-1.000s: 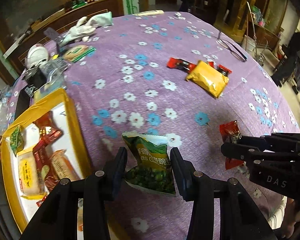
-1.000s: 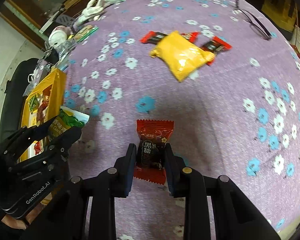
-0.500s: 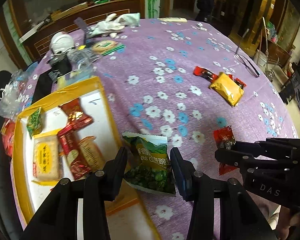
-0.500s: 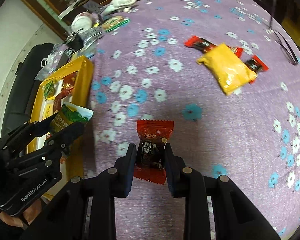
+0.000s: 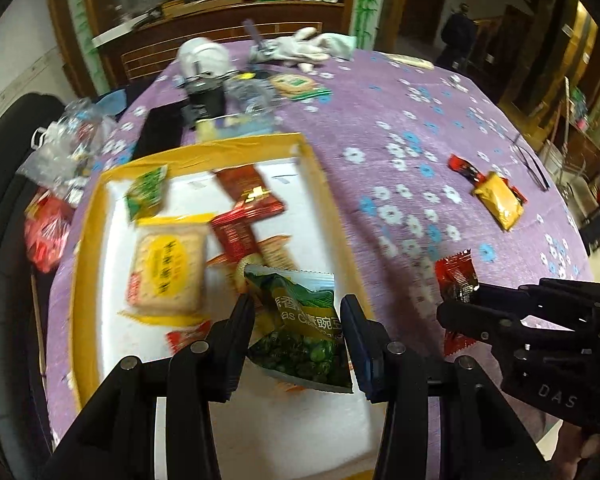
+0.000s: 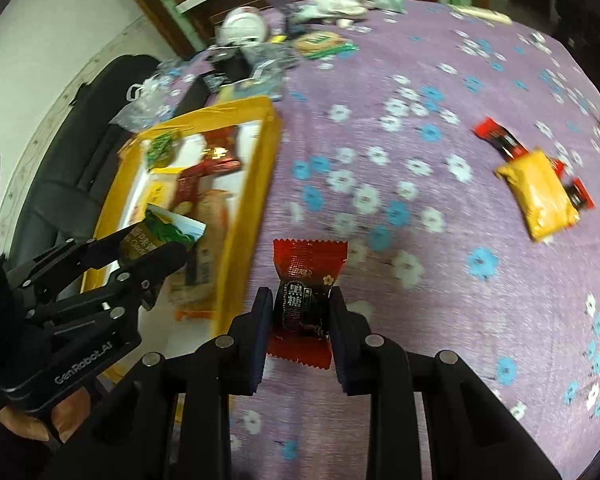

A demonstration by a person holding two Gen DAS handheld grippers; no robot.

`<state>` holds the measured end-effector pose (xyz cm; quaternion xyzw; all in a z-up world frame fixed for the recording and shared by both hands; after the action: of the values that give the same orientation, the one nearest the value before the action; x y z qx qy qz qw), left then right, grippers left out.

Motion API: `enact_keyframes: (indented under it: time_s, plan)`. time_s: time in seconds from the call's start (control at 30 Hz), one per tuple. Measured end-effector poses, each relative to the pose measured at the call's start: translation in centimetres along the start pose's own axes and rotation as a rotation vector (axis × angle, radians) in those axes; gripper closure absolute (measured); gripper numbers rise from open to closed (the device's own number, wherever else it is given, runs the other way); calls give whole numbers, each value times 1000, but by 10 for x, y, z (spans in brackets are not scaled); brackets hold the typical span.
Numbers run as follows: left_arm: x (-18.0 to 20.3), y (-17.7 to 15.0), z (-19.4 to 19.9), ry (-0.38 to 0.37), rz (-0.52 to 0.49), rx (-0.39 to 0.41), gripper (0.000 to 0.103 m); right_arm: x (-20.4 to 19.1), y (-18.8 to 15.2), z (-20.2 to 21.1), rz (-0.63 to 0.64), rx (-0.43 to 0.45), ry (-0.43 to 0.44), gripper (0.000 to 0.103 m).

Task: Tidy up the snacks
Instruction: 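Carry the pea bag and red chocolate packet over the white tray with both grippers, then lower the pea bag and chocolate packet into the tray and open both grippers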

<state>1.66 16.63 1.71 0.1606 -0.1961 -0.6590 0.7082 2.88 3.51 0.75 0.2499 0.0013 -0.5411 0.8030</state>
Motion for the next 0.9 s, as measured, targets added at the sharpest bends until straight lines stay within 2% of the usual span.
enact_keyframes:
  time_s: [0.27, 0.5, 0.9]
  plan:
    - [-48, -19, 5, 42, 81, -17, 56, -54, 3, -11, 114, -5, 71, 77]
    - [-82, -40, 1, 82, 110, -52, 56, -106, -14, -38, 217, -81, 138, 76]
    - [-114, -50, -16, 100, 122, -97, 56, -135, -24, -73, 253, -167, 149, 76]
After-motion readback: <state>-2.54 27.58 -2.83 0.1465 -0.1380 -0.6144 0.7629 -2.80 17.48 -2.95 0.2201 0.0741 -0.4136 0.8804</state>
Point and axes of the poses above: each gripper's, at about its wrist camera, not at the fingertips, and z roughly against the way its jaws point, x to its right, y to its top, the point moved 7 cm from there along -z, roughly the way its jaws point, and after that the axes turned 2 degrees about z, right-handed, at the moved point
